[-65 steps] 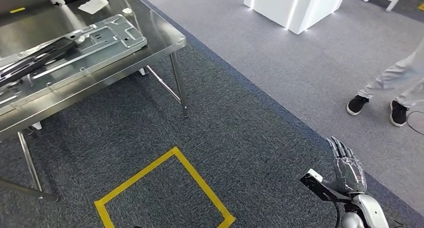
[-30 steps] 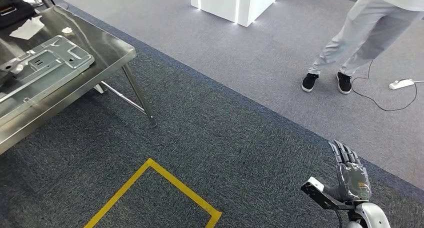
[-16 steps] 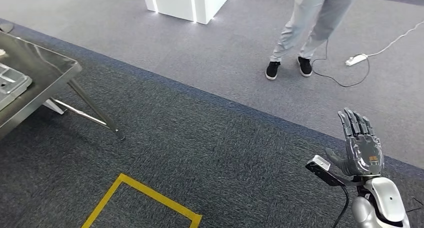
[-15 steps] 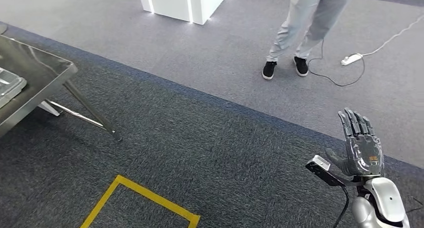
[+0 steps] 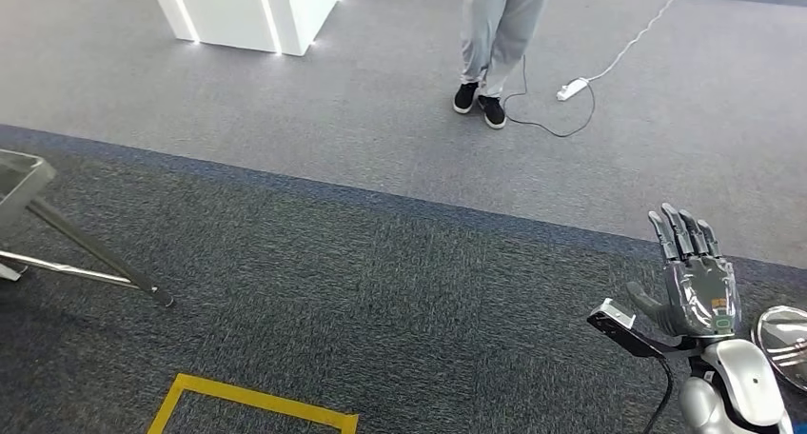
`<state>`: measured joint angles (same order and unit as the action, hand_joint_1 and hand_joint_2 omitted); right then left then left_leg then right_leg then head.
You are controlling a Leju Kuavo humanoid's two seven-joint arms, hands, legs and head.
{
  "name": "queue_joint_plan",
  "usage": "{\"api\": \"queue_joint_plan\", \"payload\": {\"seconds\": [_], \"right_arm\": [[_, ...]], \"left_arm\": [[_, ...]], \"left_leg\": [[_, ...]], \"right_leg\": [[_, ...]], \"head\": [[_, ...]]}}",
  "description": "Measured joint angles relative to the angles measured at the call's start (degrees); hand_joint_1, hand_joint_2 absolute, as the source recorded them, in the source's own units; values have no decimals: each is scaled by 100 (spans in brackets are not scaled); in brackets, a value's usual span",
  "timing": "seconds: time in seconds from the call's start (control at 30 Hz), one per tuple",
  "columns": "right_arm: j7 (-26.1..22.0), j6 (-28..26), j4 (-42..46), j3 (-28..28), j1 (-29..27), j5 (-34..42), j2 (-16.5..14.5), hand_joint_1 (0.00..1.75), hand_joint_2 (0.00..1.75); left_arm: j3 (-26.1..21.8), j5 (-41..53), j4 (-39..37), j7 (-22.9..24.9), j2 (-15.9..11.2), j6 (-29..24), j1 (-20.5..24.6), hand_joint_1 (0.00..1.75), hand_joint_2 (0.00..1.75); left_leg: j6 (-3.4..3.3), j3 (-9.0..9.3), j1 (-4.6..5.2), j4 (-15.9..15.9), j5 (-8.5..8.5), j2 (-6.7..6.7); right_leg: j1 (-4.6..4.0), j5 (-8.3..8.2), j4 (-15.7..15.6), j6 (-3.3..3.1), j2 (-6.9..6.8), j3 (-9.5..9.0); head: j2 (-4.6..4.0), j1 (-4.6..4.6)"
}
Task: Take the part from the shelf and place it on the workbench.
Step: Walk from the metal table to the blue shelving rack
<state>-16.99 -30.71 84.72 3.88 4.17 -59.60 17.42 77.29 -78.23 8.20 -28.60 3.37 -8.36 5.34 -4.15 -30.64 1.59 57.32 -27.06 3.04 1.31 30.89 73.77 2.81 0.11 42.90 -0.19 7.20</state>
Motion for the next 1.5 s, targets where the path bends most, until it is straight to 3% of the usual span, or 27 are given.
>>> {"api": "queue_joint_plan", "payload": {"seconds": [0.03, 0.1, 0.17, 0.27, 0.33, 0.4, 0.47, 0.5, 0.57, 0.63, 0.7, 0.73, 0.77, 0.8, 0.87, 0.93, 1.0, 1.03, 1.07, 1.13, 1.17, 1.2, 1.27, 1.3, 1.37, 1.43, 1.5], "right_arm": [[4, -6, -2, -6, -5, -14, 1, 0, 175], [23, -29, 12, -19, -18, -13, 9, 0, 175], [38, -75, 57, -31, -58, 71, 45, 0, 175], [2, -144, 117, -42, -139, 313, 164, 0, 175], [-64, -170, 132, -48, -135, 454, 225, 0, 175], [-150, -201, 115, -93, -77, 524, 242, 0, 175], [-211, -243, 38, -184, 6, 534, 231, 0, 175], [-221, -276, -12, -233, 41, 535, 222, 0, 175], [-197, -362, -88, -323, 73, 538, 204, 0, 175], [-150, -437, -126, -405, 63, 553, 195, 0, 175], [-120, -469, -157, -479, 21, 584, 187, 0, 175], [-113, -473, -176, -507, -8, 601, 182, 0, 175], [-110, -473, -200, -532, -36, 616, 175, 0, 175], [-113, -472, -236, -551, -51, 630, 168, 0, 175], [-133, -472, -335, -592, -26, 674, 143, 0, 175], [-163, -469, -476, -633, 24, 735, 109, 0, 175], [-182, -468, -639, -662, 48, 791, 84, 0, 175], [-189, -471, -714, -671, 58, 810, 78, 0, 175], [-198, -477, -771, -676, 70, 822, 75, 0, 175], [-222, -493, -856, -680, 123, 826, 72, 0, 175], [-235, -503, -891, -683, 165, 822, 64, 0, 175], [-247, -513, -929, -685, 215, 805, 57, 0, 175], [-259, -531, -1033, -691, 330, 724, 41, 0, 175], [-257, -539, -1088, -693, 386, 663, 29, 0, 175], [-236, -552, -1186, -700, 524, 551, -27, 0, 175], [-219, -558, -1247, -714, 641, 484, -125, 0, 175], [-218, -551, -1292, -730, 694, 450, -207, 0, 175]], "left_arm": [[0, -1, 0, -7, 0, -17, -1, 0, 175], [0, -10, -1, -27, -11, -79, 2, 0, 175], [0, -22, -2, -40, -39, -164, 4, 0, 175], [-1, -58, -2, -33, -91, -294, 12, 0, 175], [-3, -107, -2, -13, -135, -356, 10, 0, 175], [-12, -157, -2, 20, -174, -398, -16, 0, 175], [-22, -190, -2, 46, -196, -431, -49, 0, 175], [-26, -198, -2, 50, -207, -448, -60, 0, 175], [-33, -201, -2, 54, -237, -467, -71, 0, 175], [-36, -199, -2, 54, -284, -467, -82, 0, 175], [-41, -206, -2, 66, -330, -474, -97, 0, 175], [-48, -212, -2, 73, -348, -484, -103, 0, 175], [-59, -221, -2, 76, -361, -499, -106, 0, 131], [-74, -231, -2, 66, -371, -515, -111, 0, 87], [-110, -257, -4, 23, -385, -543, -131, 0, 0], [-139, -276, -7, -20, -397, -557, -161, 0, 0], [-152, -280, -9, -47, -406, -556, -168, 0, 0], [-157, -281, -9, -58, -409, -551, -160, 0, 0], [-162, -283, -9, -67, -410, -546, -147, 0, 0], [-172, -291, -9, -78, -410, -530, -115, 0, 0], [-175, -295, -9, -77, -410, -520, -99, 0, 0], [-177, -297, -9, -73, -410, -510, -84, 0, 0], [-177, -281, -9, -49, -409, -492, -49, 0, 0], [-177, -257, -9, -25, -408, -486, -24, 0, 0], [-164, -192, -9, 41, -408, -477, 16, 0, 0], [-143, -151, -9, 110, -407, -475, 24, 0, 0], [-132, -156, -9, 156, -401, -498, 17, 0, 0]], "left_leg": [[17, -6, -10, 18, -14, 85], [75, -13, -10, 81, -67, 232], [141, -7, 10, 139, -123, 352], [225, 14, 1, 173, -174, 468], [299, -78, -45, 415, -362, 192], [352, -365, -95, 1073, -728, -167], [371, -659, -120, 1699, -954, -254], [371, -690, -128, 1753, -909, -261], [356, -454, -147, 1243, -554, -352], [337, -122, -166, 506, -246, -657], [311, -8, -153, 221, -163, -805], [281, -6, -132, 208, -135, -736], [242, -2, -135, 182, -100, -661], [198, 2, -133, 144, -60, -588], [117, -15, -138, 72, 18, -415], [79, -61, -108, 63, 44, -243], [71, -110, -86, 78, 52, -76], [70, -125, -80, 87, 53, 4], [73, -133, -74, 95, 51, 81], [94, -128, -52, 113, 37, 225], [115, -124, -42, 120, 31, 293], [141, -120, -33, 125, 27, 359], [198, -105, -30, 120, 27, 485], [235, -102, -37, 138, 8, 455], [313, -207, -71, 415, -192, 155], [373, -514, -129, 1120, -576, -182], [410, -769, -172, 1690, -762, -260]], "right_leg": [[15, -135, -251, 28, -54, -172], [13, -400, -990, 43, -314, -627], [-21, -483, -1365, -42, -458, -832], [-34, -512, -1407, -173, -285, -806], [-8, -549, -1433, -240, -154, -792], [-4, -580, -1441, -292, -11, -766], [-11, -605, -1439, -309, 151, -735], [-12, -620, -1438, -303, 239, -725], [-6, -649, -1436, -270, 407, -715], [1, -681, -1432, -215, 547, -699], [8, -724, -1442, -140, 665, -668], [13, -753, -1459, -94, 728, -655], [23, -773, -1470, -58, 753, -639], [24, -753, -1446, -32, 683, -612], [10, -498, -1104, -9, 354, -439], [-1, -92, -399, 11, 84, -140], [1, 70, 55, 28, 24, -1], [-1, 10, -13, 27, 5, -88], [-7, -123, -289, 17, -41, -283], [-49, -376, -1078, -50, -295, -778], [-79, -445, -1351, -97, -399, -932], [-105, -469, -1492, -142, -454, -998], [-118, -505, -1535, -212, -335, -977], [-100, -532, -1560, -237, -267, -975], [-51, -591, -1607, -294, -136, -968], [-32, -628, -1613, -328, 1, -935], [-28, -653, -1603, -325, 153, -899]], "head": [[0, 0], [1, 1], [1, 1], [0, 1], [1, 1], [1, 1], [2, 1], [1, 1], [1, 1], [1, 1], [2, 1], [1, 1], [1, 1], [1, 1], [0, -1], [0, -1], [1, -1], [1, -1], [1, -1], [1, -1], [2, -1], [2, -1], [1, -1], [0, -1], [1, -1], [2, 0], [1, 1]]}}
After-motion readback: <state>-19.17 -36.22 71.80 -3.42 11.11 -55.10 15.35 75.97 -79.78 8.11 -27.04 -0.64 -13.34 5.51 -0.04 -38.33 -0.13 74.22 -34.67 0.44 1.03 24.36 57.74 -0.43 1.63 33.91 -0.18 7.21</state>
